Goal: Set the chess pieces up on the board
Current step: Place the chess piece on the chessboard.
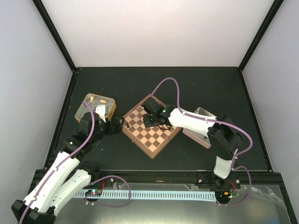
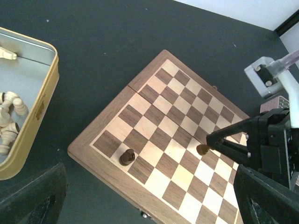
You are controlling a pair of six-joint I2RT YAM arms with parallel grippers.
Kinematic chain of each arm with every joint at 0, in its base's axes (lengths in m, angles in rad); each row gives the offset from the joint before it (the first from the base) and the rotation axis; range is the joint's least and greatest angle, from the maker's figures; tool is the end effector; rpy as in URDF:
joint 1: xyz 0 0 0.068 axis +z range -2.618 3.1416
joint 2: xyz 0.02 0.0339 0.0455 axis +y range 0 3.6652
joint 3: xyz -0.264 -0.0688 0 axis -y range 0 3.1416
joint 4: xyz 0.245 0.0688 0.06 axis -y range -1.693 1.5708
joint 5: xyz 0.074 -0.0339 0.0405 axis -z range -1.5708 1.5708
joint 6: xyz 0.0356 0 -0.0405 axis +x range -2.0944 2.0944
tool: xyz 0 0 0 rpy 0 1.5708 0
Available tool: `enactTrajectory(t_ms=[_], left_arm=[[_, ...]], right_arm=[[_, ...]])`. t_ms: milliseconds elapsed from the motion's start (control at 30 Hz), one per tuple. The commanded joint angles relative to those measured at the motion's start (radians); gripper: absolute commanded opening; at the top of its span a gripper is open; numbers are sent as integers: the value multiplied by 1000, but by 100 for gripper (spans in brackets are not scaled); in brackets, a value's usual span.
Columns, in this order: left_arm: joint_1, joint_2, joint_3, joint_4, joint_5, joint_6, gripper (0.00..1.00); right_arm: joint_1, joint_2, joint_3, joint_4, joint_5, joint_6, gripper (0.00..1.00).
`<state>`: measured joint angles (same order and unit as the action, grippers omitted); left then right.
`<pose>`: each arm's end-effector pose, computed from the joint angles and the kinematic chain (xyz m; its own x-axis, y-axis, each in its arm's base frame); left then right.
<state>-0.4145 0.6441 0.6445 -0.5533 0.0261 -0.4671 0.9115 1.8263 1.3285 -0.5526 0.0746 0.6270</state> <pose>0.1343 -0.0601 0.2746 -0.6196 -0.2192 -0.7537 0.1612 0.9042 -0.3954 0.2380 0.3028 0.2097 -0.8795 -0.1798 -0.4406 -0.3081 0.9208 0.2394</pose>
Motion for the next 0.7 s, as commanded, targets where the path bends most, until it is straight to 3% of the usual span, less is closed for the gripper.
enactTrajectory(t_ms=[0, 167, 500, 667], left_arm=[[3, -18, 1, -25, -90, 3, 99], [2, -20, 10, -58, -180, -34, 99], [2, -27, 36, -92, -223, -58, 99], [2, -23, 33, -88, -199, -72, 99]], right_arm=[[39, 54, 78, -47, 3, -44, 2], [75, 130, 177, -79, 24, -68, 3], [115, 206, 270, -86, 16, -96, 8], [116, 207, 262, -74, -26, -96, 18]])
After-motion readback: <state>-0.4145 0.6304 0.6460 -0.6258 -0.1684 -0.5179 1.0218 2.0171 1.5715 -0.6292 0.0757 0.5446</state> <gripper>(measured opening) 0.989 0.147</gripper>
